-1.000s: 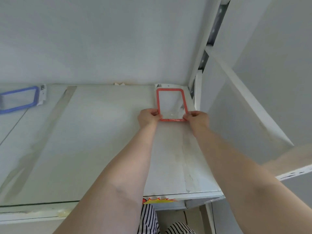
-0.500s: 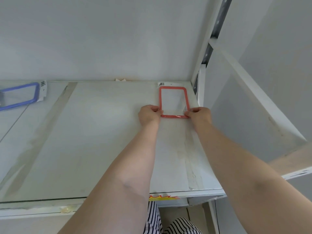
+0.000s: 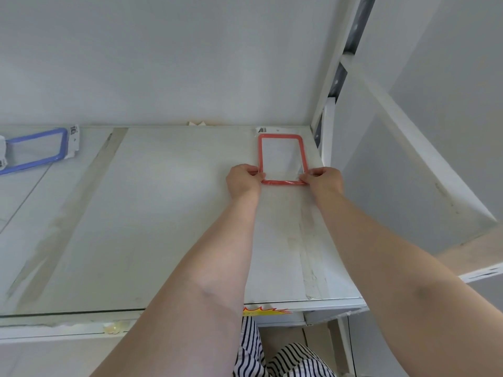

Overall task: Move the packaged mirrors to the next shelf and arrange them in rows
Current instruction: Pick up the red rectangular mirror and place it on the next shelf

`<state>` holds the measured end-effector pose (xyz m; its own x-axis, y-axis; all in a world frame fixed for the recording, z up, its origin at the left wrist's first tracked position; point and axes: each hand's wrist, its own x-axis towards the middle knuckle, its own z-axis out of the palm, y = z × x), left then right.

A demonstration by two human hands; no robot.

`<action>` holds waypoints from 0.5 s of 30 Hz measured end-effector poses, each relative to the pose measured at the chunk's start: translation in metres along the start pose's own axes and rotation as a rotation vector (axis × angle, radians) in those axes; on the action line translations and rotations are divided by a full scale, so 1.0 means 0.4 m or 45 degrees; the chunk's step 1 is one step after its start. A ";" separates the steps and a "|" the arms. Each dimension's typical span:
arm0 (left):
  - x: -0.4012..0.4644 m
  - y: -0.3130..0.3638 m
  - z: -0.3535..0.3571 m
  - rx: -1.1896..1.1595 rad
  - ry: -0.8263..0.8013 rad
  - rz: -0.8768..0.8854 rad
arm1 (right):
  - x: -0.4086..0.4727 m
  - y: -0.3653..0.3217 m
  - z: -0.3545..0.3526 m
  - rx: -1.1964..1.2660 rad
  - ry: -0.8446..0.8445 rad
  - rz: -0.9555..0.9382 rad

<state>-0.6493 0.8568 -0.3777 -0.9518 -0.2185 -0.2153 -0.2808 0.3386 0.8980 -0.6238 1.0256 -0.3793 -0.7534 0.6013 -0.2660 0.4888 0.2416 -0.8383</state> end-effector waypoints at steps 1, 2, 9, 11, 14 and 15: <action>0.001 0.000 0.000 0.001 -0.002 0.000 | 0.001 0.000 0.000 -0.001 0.001 -0.001; 0.001 0.000 -0.001 0.005 -0.005 0.000 | 0.002 0.000 0.001 -0.003 0.003 -0.001; -0.006 0.010 -0.002 0.036 0.003 0.002 | 0.005 0.000 -0.002 0.017 0.014 0.000; -0.013 0.015 -0.013 0.083 0.004 0.013 | -0.004 -0.008 -0.011 0.002 0.043 0.012; -0.034 0.031 -0.048 0.153 0.003 0.034 | -0.035 -0.022 -0.032 -0.016 0.081 0.020; -0.045 0.038 -0.064 0.161 -0.006 0.038 | -0.051 -0.026 -0.039 -0.016 0.084 0.013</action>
<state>-0.6333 0.8425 -0.3503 -0.9604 -0.2025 -0.1916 -0.2658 0.4578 0.8484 -0.6066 1.0228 -0.3576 -0.7180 0.6526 -0.2419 0.5019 0.2447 -0.8296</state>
